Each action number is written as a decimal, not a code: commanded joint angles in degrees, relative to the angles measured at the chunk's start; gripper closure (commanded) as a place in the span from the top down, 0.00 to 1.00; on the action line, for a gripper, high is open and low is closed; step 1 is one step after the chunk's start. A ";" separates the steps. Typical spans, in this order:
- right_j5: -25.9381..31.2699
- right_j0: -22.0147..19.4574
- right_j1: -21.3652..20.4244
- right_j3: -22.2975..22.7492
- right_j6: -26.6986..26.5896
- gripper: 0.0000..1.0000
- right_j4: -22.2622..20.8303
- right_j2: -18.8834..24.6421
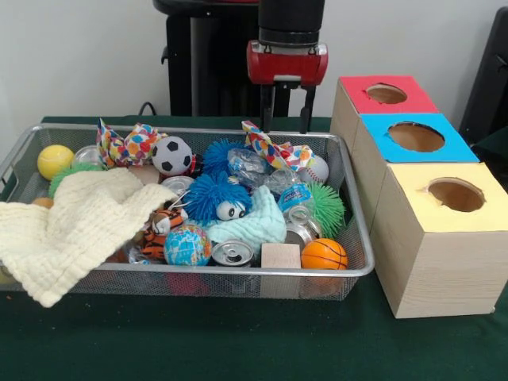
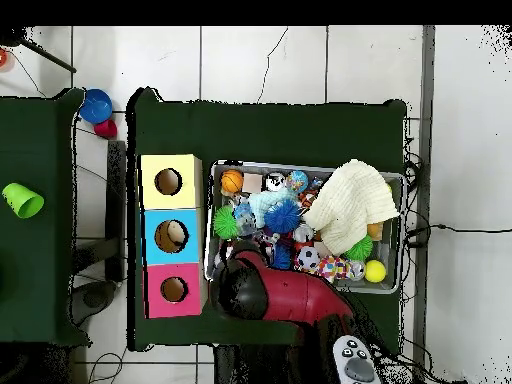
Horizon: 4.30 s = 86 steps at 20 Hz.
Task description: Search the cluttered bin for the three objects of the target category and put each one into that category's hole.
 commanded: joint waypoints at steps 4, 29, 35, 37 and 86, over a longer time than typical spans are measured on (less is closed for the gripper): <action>-0.09 -2.52 4.92 -6.25 3.11 1.00 -5.42 2.42; 0.87 0.43 15.54 -5.56 5.02 1.00 -6.27 0.51; 3.35 0.51 12.86 -4.44 4.37 1.00 -6.08 0.85; 3.04 1.28 13.27 -5.33 4.27 1.00 -6.40 -0.02; 11.40 30.30 -0.75 -14.10 23.78 0.00 18.04 -12.81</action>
